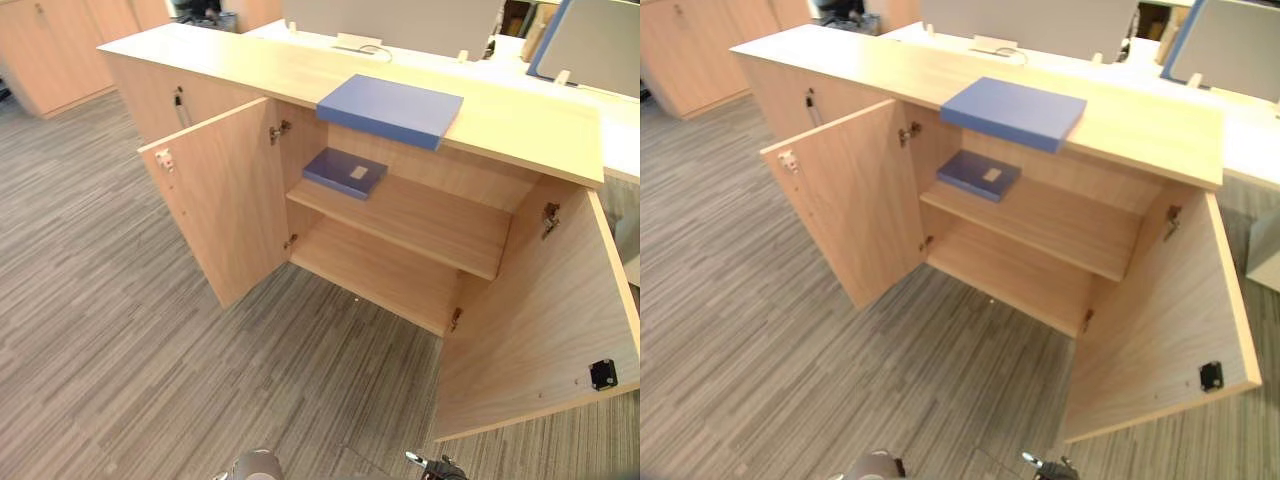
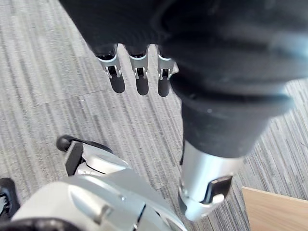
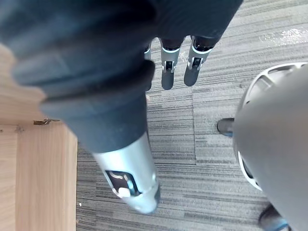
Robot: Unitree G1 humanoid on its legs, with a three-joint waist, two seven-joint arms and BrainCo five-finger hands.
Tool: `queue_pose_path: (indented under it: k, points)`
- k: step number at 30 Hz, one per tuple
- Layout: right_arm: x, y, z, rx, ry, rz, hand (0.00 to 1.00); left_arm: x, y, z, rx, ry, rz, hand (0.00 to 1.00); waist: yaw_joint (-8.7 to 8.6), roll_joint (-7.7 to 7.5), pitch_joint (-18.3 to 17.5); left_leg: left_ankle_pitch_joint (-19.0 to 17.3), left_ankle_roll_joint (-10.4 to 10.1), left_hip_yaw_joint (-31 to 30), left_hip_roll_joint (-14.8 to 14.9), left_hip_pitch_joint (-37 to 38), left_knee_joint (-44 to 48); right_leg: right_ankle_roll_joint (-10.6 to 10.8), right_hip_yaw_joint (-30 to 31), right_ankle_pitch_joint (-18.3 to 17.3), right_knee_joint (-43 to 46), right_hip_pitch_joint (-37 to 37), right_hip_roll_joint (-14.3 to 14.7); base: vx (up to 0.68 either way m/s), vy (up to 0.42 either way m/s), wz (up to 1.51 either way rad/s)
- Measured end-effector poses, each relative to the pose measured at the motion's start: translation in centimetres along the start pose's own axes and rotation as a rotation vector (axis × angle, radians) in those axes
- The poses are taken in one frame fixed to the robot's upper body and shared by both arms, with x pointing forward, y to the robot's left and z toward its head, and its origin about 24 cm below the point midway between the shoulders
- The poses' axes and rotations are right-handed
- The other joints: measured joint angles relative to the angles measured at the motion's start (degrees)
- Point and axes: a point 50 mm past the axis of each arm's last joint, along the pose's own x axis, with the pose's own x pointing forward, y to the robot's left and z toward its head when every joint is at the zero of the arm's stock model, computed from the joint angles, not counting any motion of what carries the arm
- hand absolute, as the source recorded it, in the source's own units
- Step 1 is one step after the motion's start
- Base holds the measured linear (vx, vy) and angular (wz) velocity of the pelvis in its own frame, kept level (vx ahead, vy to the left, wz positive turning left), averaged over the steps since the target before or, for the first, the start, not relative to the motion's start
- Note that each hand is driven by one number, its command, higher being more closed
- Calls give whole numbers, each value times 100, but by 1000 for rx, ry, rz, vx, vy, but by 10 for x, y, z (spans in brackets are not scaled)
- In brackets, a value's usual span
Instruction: Walk over to the cabinet, pick up the folder, carry it to the office cabinet, place the folder inside the office cabinet, then close the office cabinet door
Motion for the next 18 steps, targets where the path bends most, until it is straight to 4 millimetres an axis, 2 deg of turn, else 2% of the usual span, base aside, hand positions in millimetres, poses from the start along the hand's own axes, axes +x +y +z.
queue_pose_path:
  k: [1,2,3,4,6,7,10,14,15,17,18]
  points:
    - [0,-1,0,-5,-1,-1,0,0,0,-1,2,-1,0,0,5,-1,2,245,-24,-390,-130,-19,-792,223,142,2,-2,40,-169,210,387,-58]
    - [0,-2,-3,-25,3,-1,0,-1,3,-4,1,6,8,0,19,-2,-12,1068,-102,-808,-260,48,-1411,458,293,-32,-17,184,-331,271,481,-52]
    - [-1,-4,-5,-33,5,-2,0,-1,3,-5,2,10,10,0,25,1,-41,1383,-149,-850,-300,116,-1492,513,332,-11,-33,201,-351,304,410,-26]
    - [-3,3,-13,-43,25,17,0,0,9,0,6,-6,23,0,11,-173,-104,1505,-70,-800,-553,211,-1629,602,460,25,-163,240,-488,252,276,0]
    - [-4,15,-12,-32,25,45,0,4,10,16,10,-64,27,0,17,-470,-37,1460,-28,-994,-837,129,-1494,489,514,191,-345,163,-574,218,219,8]
    - [-4,19,-11,-24,22,51,0,5,8,19,2,-63,24,0,11,-527,-39,1351,34,-1071,-948,96,-1378,534,589,342,-486,235,-645,168,184,3]
    - [-5,31,-3,-37,-4,86,0,5,5,19,-7,-64,21,0,59,-547,-86,1307,69,-968,-1065,145,-1467,579,669,660,-688,169,-780,122,170,-28]
    - [-5,27,-8,-33,11,78,0,5,8,17,-2,-58,35,0,67,-532,-142,1225,130,-848,-1280,441,-1910,747,1027,779,-873,34,-1003,8,118,-67]
    - [-5,21,-10,-35,17,63,0,4,9,16,-3,-56,37,0,74,-517,-210,1179,168,-786,-1416,538,-2085,715,1192,754,-833,-113,-1165,-35,153,-84]
    - [-3,11,-10,-43,23,39,0,3,9,12,-4,-45,39,0,64,-466,-224,1100,282,-821,-1644,748,-2331,510,1429,626,-614,-330,-1370,-18,194,-82]
    - [-3,4,-12,-47,27,23,0,3,10,10,-2,-41,43,0,16,-442,-243,1088,306,-828,-1736,895,-2479,268,1438,515,-369,-445,-1533,38,196,-54]
